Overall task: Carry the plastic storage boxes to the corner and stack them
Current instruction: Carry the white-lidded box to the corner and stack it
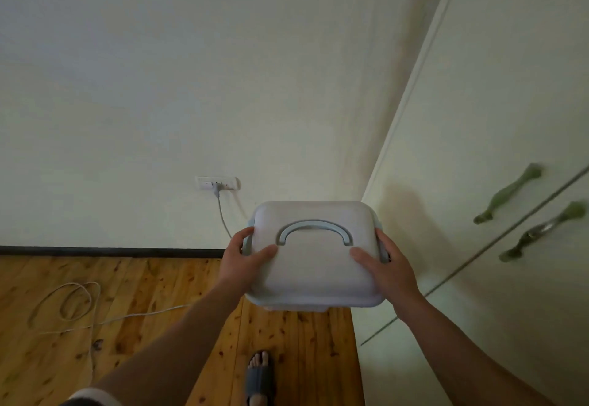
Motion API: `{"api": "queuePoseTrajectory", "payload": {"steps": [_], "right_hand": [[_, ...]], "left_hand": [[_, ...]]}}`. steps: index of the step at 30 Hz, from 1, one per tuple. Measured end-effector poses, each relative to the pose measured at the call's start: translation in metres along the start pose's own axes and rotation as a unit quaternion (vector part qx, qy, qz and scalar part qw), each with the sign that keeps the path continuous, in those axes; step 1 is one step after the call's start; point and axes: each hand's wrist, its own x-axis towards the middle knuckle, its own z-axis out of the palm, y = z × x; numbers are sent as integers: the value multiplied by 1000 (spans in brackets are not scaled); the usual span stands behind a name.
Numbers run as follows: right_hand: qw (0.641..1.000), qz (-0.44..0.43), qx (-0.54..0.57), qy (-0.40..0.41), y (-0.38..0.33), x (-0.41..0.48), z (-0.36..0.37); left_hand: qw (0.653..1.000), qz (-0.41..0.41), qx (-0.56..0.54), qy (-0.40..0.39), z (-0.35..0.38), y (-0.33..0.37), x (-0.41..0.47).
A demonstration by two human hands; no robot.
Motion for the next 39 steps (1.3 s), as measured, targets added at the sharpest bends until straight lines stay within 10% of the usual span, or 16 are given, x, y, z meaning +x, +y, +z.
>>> {"api": "queuePoseTrajectory", "payload": {"steps": [19, 39], "right_hand": [[994, 64, -90, 5, -20, 159, 96], [981, 128, -131, -58, 148, 292, 148]], "left_hand": [[996, -39, 21, -82, -18, -3, 204], [991, -85, 96, -44, 69, -143, 318]]}}
